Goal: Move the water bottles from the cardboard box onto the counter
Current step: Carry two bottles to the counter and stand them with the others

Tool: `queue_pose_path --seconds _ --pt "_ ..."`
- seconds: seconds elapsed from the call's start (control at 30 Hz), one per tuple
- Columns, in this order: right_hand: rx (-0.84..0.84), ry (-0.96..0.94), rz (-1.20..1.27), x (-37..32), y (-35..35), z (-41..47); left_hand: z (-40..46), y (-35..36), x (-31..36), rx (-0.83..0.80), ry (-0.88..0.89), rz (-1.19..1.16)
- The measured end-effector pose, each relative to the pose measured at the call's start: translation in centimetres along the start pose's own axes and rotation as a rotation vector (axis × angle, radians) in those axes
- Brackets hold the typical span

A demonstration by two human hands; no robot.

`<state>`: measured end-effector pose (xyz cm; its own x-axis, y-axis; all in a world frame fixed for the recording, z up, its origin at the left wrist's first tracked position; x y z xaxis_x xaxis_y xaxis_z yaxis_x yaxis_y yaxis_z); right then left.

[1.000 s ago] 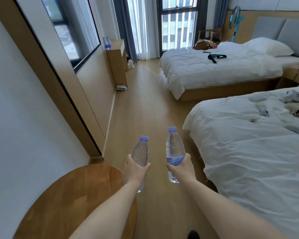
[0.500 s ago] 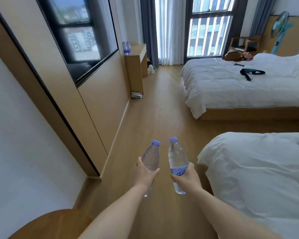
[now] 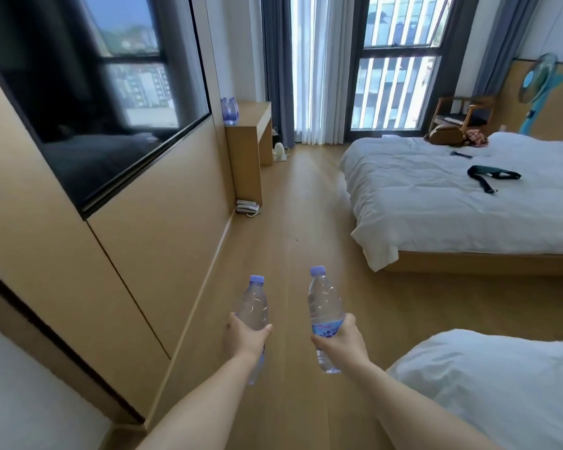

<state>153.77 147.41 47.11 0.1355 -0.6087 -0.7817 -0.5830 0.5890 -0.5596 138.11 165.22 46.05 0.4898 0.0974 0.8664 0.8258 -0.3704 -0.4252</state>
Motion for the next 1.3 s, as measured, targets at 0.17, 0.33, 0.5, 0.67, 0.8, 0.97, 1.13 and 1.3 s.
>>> queue_pose_path --seconds 0.17,0.33,0.5,0.67,0.8,0.97,1.13,1.3 --pt "0.046 0.067 0.049 -4.0 -1.2 10.0 9.7 4.0 7.4 -0.067 0.053 0.049" --pt "0.076 0.098 0.051 -5.9 -1.8 20.5 17.2 9.8 12.5 -0.158 0.116 0.134" --pt "0.069 0.083 0.063 -8.1 -2.3 33.0 25.9 16.1 16.0 -0.165 0.119 0.201" --pt "0.041 0.036 -0.003 -12.0 -4.8 45.9 35.2 21.3 22.2 -0.109 0.091 0.189" --pt "0.016 -0.006 -0.016 -16.7 -6.1 55.2 43.0 24.2 27.2 -0.086 0.08 0.087" --pt "-0.045 -0.024 -0.002 -20.8 -4.8 64.8 52.9 26.7 30.2 -0.068 0.046 0.027" --pt "-0.084 -0.03 -0.028 -23.9 -1.7 76.2 65.4 28.8 33.2 -0.077 0.036 -0.003" --pt "-0.08 0.058 -0.027 -27.7 0.7 87.0 76.9 27.8 38.4 -0.021 -0.01 0.135"
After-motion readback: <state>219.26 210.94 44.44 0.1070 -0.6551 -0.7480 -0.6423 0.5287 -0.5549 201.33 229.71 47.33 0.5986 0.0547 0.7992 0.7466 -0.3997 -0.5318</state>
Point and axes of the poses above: each hand's wrist, its own z-axis towards the middle knuckle, its own y-axis out of the palm, x = y × z, the point moved 7 cm from there along z, towards the middle knuckle, and after that the axes turned 7 degrees about -z, right-handed, at the moved point
